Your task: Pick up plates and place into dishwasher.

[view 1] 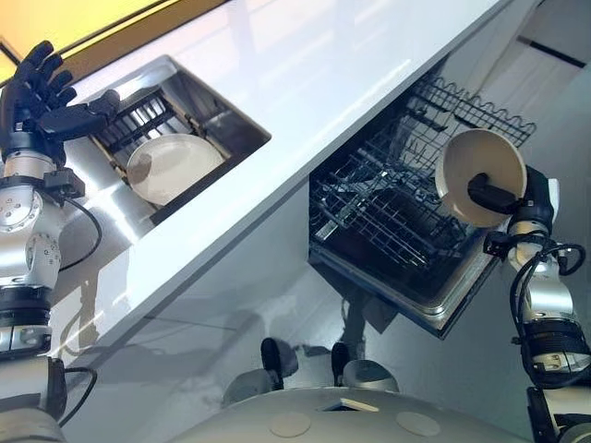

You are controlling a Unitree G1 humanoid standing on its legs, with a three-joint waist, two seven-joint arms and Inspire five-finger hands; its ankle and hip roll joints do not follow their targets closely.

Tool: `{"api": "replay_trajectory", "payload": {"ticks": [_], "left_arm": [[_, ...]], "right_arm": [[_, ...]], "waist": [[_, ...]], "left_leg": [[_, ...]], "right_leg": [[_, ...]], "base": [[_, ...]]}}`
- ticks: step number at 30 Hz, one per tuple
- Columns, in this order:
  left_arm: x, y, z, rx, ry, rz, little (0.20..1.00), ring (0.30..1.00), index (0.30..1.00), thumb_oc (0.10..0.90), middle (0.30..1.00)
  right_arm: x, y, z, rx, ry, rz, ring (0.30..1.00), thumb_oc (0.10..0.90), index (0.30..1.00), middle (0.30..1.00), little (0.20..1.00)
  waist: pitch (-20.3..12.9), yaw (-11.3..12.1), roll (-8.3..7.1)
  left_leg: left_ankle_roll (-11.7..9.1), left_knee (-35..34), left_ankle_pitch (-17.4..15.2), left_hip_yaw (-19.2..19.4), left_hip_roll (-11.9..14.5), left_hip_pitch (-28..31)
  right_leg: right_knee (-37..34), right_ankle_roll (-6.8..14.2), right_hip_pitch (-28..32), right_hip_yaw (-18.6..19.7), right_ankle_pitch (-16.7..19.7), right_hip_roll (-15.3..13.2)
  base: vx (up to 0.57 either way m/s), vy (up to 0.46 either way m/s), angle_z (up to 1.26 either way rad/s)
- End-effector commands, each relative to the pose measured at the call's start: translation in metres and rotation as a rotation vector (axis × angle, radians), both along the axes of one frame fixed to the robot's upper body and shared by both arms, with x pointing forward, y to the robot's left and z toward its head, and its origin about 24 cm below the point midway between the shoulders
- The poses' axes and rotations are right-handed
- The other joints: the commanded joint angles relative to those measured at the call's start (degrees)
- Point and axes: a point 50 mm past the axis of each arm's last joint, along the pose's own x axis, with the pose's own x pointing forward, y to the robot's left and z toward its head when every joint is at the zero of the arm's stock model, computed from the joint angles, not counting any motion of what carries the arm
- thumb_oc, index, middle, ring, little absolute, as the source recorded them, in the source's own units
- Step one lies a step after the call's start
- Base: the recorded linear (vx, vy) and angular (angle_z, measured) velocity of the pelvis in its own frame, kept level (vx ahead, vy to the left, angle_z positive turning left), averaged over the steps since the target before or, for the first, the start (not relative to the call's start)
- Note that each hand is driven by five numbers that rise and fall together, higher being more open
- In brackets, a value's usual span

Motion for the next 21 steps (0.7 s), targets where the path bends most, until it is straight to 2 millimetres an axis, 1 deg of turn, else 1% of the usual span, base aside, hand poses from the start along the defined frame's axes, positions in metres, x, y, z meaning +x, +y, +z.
{"api": "replay_trajectory", "payload": {"ticks": [1,6,10,15,16,18,21], "left_arm": [[-0.016,0.02,0.063,0.124,-0.261,0.096,0.9,0.9,0.9,0.8,0.9],[-0.017,0.019,0.062,0.143,-0.247,0.086,0.9,0.9,0.9,0.8,0.9],[-0.016,0.016,0.059,0.157,-0.238,0.065,0.9,0.9,0.9,0.8,0.9],[-0.015,0.01,0.06,0.184,-0.233,0.037,0.9,0.9,0.9,0.8,0.9],[-0.014,0.008,0.06,0.186,-0.232,0.028,0.9,0.9,0.9,0.8,0.9],[-0.013,0.006,0.061,0.188,-0.232,0.022,0.9,0.9,0.9,0.8,0.9],[-0.011,0.003,0.061,0.193,-0.228,0.013,0.9,0.9,0.9,0.8,0.9]], "right_arm": [[0.025,0.007,0.078,-0.19,-0.297,0.091,0.3,0.1,0.3,0.3,0.2],[0.029,0.014,0.075,-0.235,-0.27,0.135,0.3,0.1,0.3,0.3,0.2],[0.029,0.019,0.069,-0.265,-0.224,0.185,0.3,0.1,0.3,0.3,0.2],[0.028,0.022,0.056,-0.274,-0.127,0.242,0.3,0.1,0.3,0.3,0.2],[0.028,0.022,0.049,-0.281,-0.086,0.256,0.3,0.1,0.3,0.3,0.2],[0.028,0.023,0.044,-0.285,-0.054,0.27,0.3,0.1,0.3,0.3,0.2],[0.026,0.021,0.03,-0.284,0.045,0.279,0.3,0.1,0.3,0.3,0.2]], "waist": [[-3.49,0.73,1.46],[-3.42,1.38,1.22],[-3.44,1.78,1.08],[-3.64,2.26,0.65],[-3.7,2.4,0.57],[-3.77,2.53,0.48],[-3.73,2.76,0.34]], "left_leg": [[-3.57,0.82,-2.79,-0.25,2.23,-2.1],[-3.58,0.95,-2.88,-0.35,2.21,-2.03],[-3.59,1.15,-3.08,-0.56,2.25,-1.89],[-3.52,0.96,-3.15,-0.88,2.09,-1.55],[-3.51,0.96,-3.22,-0.99,2.07,-1.37],[-3.48,0.95,-3.26,-1.03,2.01,-1.3],[-3.45,1.0,-3.47,-1.26,1.94,-0.99]], "right_leg": [[10.95,2.98,-5.14,-2.1,-7.39,0.04],[10.62,2.94,-4.28,-2.3,-7.58,0.14],[10.49,2.89,-3.67,-2.42,-7.77,0.2],[9.97,2.86,-3.13,-2.6,-7.67,0.32],[9.96,2.82,-3.08,-2.68,-7.69,0.39],[9.83,2.79,-2.94,-2.7,-7.67,0.44],[9.83,2.74,-2.66,-2.65,-7.78,0.56]], "base": [[0.02,-0.006,0.1],[0.03,-0.008,0.11],[0.02,-0.005,0.04],[0.01,-0.012,0.05],[0.0,-0.014,0.04],[0.0,-0.012,0.03],[0.0,-0.009,0.07]]}}
